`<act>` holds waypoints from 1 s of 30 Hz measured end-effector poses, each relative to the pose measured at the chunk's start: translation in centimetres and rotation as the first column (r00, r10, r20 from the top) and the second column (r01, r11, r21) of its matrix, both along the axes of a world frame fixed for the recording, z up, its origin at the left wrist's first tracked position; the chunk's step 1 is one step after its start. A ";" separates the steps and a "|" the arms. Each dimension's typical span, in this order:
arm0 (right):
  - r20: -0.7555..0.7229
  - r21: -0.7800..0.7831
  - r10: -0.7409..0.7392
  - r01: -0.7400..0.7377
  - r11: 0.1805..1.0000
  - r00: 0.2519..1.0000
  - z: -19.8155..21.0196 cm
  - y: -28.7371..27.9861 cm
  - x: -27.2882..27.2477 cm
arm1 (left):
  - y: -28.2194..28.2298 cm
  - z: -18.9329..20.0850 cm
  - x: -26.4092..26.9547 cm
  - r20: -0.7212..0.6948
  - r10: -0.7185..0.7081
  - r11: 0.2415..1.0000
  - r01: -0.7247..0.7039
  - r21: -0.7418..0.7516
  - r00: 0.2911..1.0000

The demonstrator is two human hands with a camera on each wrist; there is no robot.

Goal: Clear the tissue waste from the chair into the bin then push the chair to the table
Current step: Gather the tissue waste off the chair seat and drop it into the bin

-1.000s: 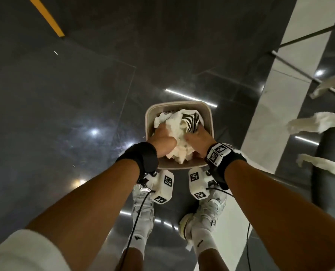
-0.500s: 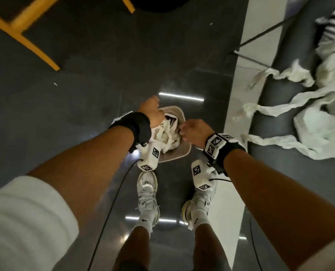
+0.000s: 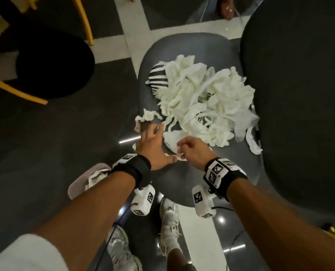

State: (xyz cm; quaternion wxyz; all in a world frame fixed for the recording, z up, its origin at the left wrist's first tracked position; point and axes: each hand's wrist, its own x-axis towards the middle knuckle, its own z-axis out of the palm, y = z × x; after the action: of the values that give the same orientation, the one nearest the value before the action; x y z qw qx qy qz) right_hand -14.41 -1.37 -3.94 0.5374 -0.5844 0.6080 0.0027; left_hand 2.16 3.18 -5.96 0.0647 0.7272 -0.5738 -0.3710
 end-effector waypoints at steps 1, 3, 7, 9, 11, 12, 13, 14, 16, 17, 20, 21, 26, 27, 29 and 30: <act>-0.026 -0.012 0.001 -0.001 1.000 1.000 -0.3 -0.3 -1.6 | -0.5 -0.5 -1.0 0.050 -0.038 0.999 0.036 0.041 0.998; -0.056 -0.018 -0.002 0.001 1.000 0.998 -1.0 -0.8 -4.2 | -1.1 -1.3 -2.4 0.147 -0.119 0.989 0.104 0.105 0.982; -0.041 -0.029 -0.014 0.012 0.999 0.999 -1.7 -1.2 -6.6 | -1.3 -2.0 -3.0 0.077 -0.181 0.983 0.180 0.021 0.980; -0.052 -0.104 0.019 -0.024 0.994 0.998 -1.2 -1.4 -6.6 | -0.8 -1.2 -3.2 -0.100 -0.134 0.991 0.134 -0.002 0.986; -0.097 -0.200 0.036 -0.055 0.978 0.995 -0.1 -1.9 -6.3 | -0.2 0.4 -3.4 -0.183 -0.094 0.994 0.103 0.041 0.979; -0.123 -0.247 0.037 -0.067 0.967 0.992 0.5 -2.2 -6.1 | 0.1 1.1 -3.5 -0.190 -0.089 0.992 0.104 0.069 0.978; -0.141 -0.295 0.039 -0.080 0.952 0.989 1.2 -2.7 -5.9 | 0.2 1.5 -3.4 -0.190 -0.091 0.991 0.108 0.082 0.978; -0.154 -0.334 0.047 -0.096 0.938 0.987 1.7 -3.1 -5.5 | 0.3 1.8 -3.2 -0.201 -0.085 0.991 0.104 0.085 0.976; -0.183 -0.400 0.090 -0.158 0.903 0.979 2.7 -4.1 -4.5 | 0.5 2.0 -2.5 -0.259 -0.010 0.997 0.028 0.066 0.966; -0.201 -0.434 0.125 -0.203 0.878 0.972 3.2 -4.7 -3.8 | 0.5 1.9 -2.1 -0.291 0.050 0.998 -0.038 0.047 0.955; -0.282 -0.572 0.279 -0.394 0.719 0.918 4.4 -6.5 -0.4 | 0.1 2.1 -0.9 -0.253 0.149 0.989 -0.148 0.023 0.956; -0.309 -0.612 0.346 -0.464 0.641 0.886 4.4 -7.1 1.3 | -0.1 2.0 -0.6 -0.217 0.144 0.990 -0.142 0.025 0.965; -0.541 -0.572 0.471 -0.715 0.402 0.697 1.8 -11.8 10.1 | -0.3 -0.7 0.7 -0.268 0.277 0.961 -0.272 0.055 0.923; -0.571 -0.554 0.440 -0.721 0.416 0.693 1.5 -13.2 11.0 | -0.2 -1.0 0.9 -0.288 0.329 0.944 -0.327 0.056 0.900; -0.620 -0.524 0.397 -0.734 0.433 0.677 1.3 -15.9 12.2 | 0.0 -1.1 1.5 -0.317 0.392 0.917 -0.393 0.065 0.863; -0.642 -0.499 0.394 -0.748 0.437 0.658 1.3 -17.2 12.7 | 0.1 -1.1 1.9 -0.327 0.396 0.915 -0.398 0.063 0.858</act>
State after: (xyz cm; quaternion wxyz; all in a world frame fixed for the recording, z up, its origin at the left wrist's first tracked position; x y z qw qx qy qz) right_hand -1.75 -18.53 -2.60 0.0704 -0.9045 0.4137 0.0766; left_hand 4.03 3.31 -7.03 0.2383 0.7563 -0.3937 -0.4651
